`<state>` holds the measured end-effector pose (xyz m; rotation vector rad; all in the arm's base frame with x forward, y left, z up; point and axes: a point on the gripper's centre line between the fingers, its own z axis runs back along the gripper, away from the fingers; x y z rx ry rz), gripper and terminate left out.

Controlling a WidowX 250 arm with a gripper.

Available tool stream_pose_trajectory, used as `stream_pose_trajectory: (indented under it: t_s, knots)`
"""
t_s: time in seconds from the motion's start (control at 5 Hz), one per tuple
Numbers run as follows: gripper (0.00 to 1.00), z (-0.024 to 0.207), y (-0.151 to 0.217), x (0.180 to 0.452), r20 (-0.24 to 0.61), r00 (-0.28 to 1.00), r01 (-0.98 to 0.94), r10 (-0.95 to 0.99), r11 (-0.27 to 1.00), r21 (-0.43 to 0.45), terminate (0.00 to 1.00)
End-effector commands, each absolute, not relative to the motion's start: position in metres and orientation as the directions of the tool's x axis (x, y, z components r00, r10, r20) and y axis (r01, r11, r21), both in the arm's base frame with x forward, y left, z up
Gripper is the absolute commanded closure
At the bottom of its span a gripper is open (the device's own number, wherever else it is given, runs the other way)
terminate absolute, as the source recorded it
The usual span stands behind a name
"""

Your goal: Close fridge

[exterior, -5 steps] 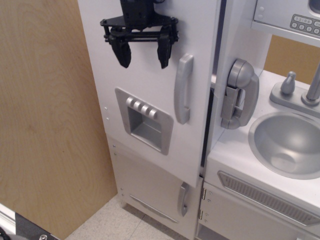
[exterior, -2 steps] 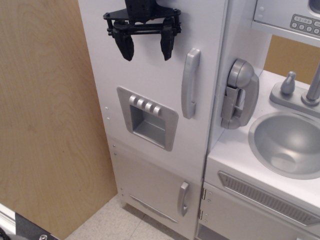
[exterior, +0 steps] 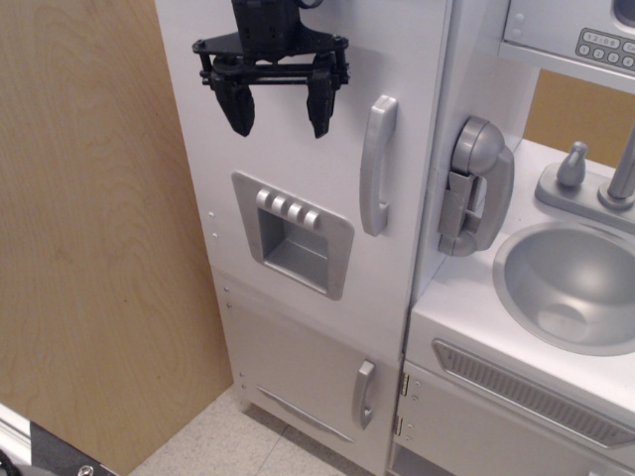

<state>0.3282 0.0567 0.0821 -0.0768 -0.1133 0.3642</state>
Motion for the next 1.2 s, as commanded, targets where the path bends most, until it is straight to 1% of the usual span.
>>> stream_pose_trajectory:
  t_s: [0.0, 0.2, 0.4, 0.6, 0.8, 1.0]
  knots:
    - [0.0, 0.111, 0.065, 0.351, 0.16, 0.905, -0.379, 0.395, 0.917, -0.121, 0.0]
    - [0.0, 0.117, 0.069, 0.359, 0.165, 0.887, -0.412, 0.431, 0.901, -0.139, 0.0]
    - [0.0, 0.118, 0.071, 0.361, 0.177, 0.882, -0.418, 0.438, 0.898, -0.14, 0.0]
    - [0.0, 0.116, 0.071, 0.349, 0.186, 0.891, -0.395, 0.414, 0.909, -0.134, 0.0]
    - [0.0, 0.106, 0.064, 0.324, 0.158, 0.924, -0.337, 0.347, 0.938, -0.086, 0.0]
    - [0.0, 0.1, 0.059, 0.303, 0.135, 0.947, -0.284, 0.291, 0.956, -0.066, 1.0]
